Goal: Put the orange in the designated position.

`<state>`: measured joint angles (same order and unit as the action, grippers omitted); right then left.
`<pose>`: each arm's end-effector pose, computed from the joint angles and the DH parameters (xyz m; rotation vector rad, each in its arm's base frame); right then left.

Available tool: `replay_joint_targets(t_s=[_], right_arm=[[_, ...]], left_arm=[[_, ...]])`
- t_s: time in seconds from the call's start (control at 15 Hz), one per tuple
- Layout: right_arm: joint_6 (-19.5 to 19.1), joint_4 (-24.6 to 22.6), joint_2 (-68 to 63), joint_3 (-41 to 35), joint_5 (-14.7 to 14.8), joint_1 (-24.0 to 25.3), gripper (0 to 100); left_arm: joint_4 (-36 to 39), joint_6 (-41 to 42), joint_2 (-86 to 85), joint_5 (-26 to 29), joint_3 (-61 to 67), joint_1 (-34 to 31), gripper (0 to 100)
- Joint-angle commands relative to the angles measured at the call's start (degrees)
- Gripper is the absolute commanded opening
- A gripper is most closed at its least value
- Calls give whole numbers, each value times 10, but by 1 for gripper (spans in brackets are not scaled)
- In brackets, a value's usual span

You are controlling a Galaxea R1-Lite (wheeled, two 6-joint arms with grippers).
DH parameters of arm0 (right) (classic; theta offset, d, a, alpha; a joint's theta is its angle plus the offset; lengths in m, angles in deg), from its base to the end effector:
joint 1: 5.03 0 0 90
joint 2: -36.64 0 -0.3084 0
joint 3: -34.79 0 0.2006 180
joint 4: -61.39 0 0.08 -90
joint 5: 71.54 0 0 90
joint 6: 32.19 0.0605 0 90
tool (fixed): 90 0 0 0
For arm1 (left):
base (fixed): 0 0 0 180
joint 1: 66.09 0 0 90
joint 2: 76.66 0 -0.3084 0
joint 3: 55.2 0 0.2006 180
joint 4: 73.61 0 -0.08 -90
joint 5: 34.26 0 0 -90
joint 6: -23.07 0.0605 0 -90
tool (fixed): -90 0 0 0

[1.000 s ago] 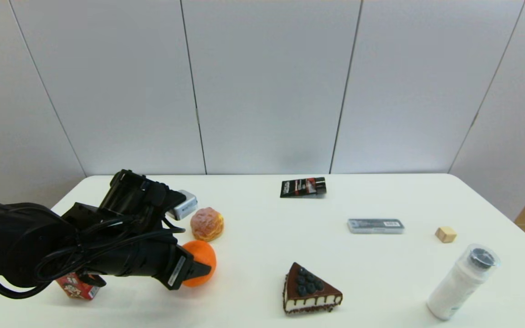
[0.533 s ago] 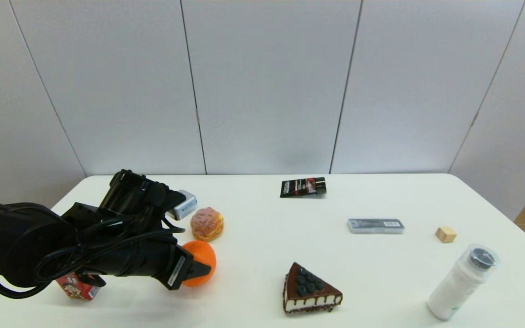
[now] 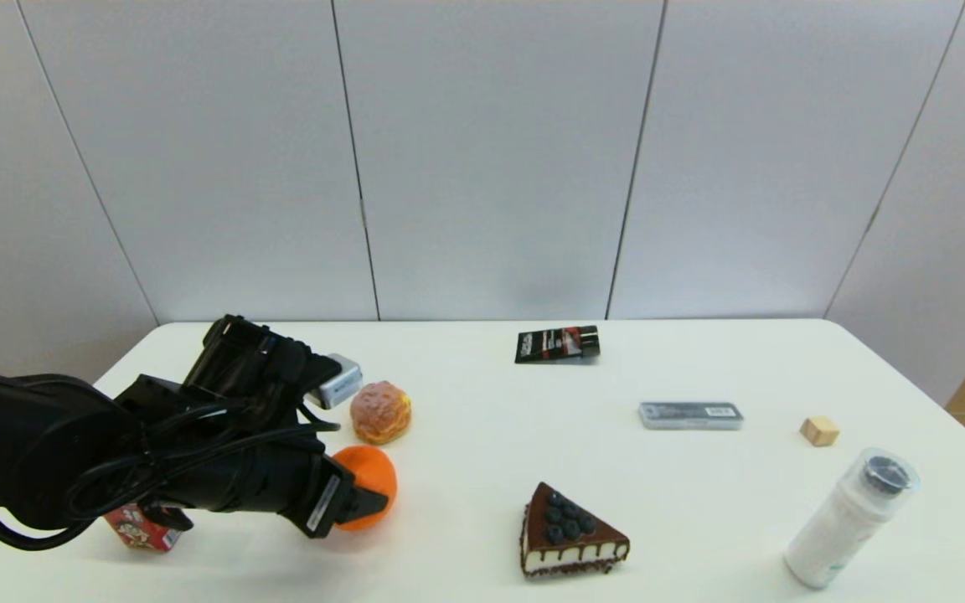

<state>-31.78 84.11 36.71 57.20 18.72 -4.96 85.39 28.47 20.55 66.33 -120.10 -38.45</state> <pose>0.0175 -0.0003 0.0757 0.0071 0.0042 -0.0033 0.2531 -0.1451 0.0869 0.2245 0.9076 -0.6621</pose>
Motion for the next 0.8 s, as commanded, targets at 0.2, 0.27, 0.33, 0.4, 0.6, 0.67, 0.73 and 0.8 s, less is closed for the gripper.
replay_joint_targets(t_s=[0.2,0.27,0.33,0.4,0.6,0.67,0.73,0.8], right_arm=[[0,0,-1,0,0,0,100],[0,0,-1,0,0,0,100],[0,0,-1,0,0,0,100],[0,0,-1,0,0,0,100],[0,0,-1,0,0,0,100],[0,0,-1,0,0,0,100],[0,0,-1,0,0,0,100],[0,0,-1,0,0,0,100]], left_arm=[[5,3,0,1,2,1,100],[5,3,-4,1,-1,1,100],[6,4,-11,0,-4,-1,100],[6,4,-18,-1,-5,-1,100],[7,6,-38,-10,-23,-9,100],[7,6,-43,-10,-30,-12,100],[7,6,-49,-10,-37,-14,100],[7,7,-57,-10,-45,-20,100]])
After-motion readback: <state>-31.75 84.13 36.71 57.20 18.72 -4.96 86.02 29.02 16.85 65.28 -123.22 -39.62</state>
